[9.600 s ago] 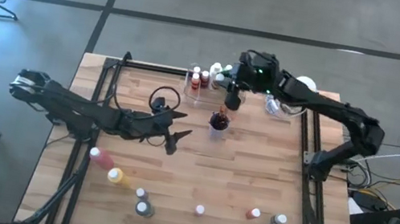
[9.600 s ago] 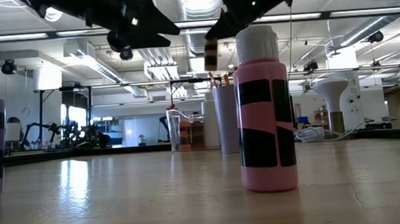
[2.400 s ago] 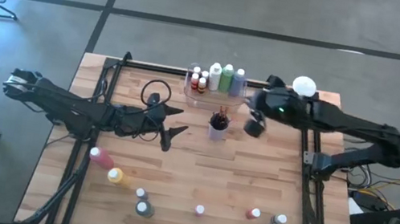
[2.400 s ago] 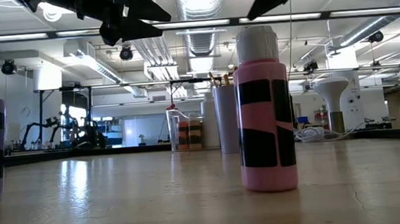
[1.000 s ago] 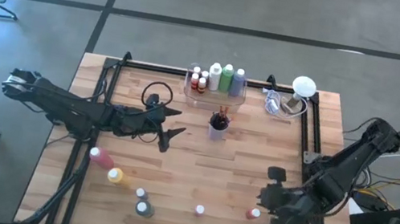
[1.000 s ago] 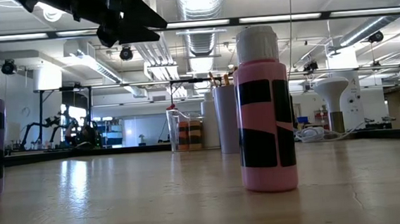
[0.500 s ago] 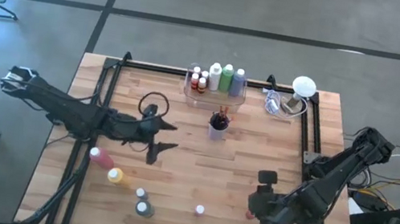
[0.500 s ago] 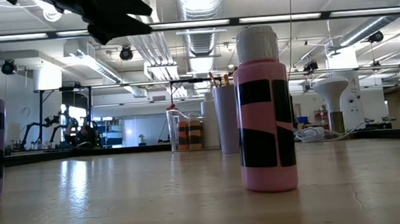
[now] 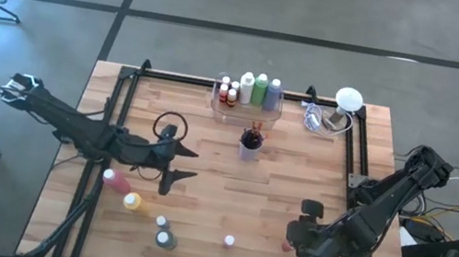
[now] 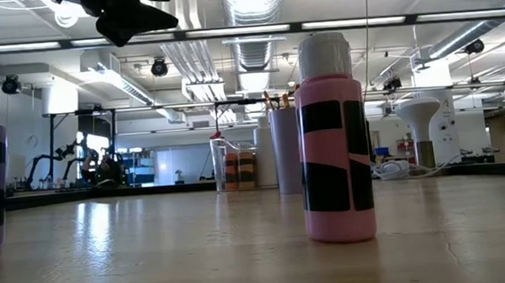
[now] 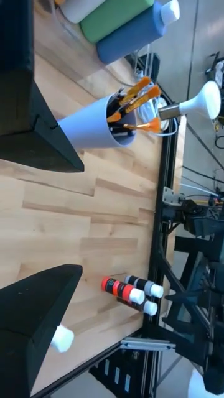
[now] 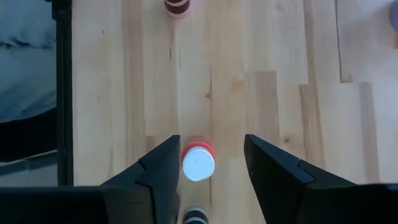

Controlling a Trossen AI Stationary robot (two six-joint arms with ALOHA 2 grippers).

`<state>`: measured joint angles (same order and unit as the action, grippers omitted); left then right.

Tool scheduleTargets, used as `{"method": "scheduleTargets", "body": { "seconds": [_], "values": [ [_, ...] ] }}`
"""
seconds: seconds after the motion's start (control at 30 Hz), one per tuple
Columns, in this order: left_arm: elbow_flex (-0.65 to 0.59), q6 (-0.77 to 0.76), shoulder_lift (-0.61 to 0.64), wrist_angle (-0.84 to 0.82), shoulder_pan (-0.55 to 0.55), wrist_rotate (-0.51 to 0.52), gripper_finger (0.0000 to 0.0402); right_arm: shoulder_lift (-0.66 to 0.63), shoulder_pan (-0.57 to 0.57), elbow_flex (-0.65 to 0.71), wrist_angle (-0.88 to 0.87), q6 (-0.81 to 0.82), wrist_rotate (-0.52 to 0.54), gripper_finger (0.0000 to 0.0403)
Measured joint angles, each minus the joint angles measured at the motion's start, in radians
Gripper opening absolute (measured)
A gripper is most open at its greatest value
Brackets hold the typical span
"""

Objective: Pick & Place Paint Supplies
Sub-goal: Put the pink paint bottle into the transparent bin

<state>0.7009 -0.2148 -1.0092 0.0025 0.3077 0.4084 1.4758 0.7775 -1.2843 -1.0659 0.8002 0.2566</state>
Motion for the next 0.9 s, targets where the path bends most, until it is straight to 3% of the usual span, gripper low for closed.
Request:
{"method": "scheduleTargets", "body": {
  "seconds": [0.9],
  "values": [
    [-0.002,-0.021,-0.002,0.000,0.002,0.000,0.0259,0.001,0.006,0.133,0.003,0.232,-0.086,0.0208]
  ]
}}
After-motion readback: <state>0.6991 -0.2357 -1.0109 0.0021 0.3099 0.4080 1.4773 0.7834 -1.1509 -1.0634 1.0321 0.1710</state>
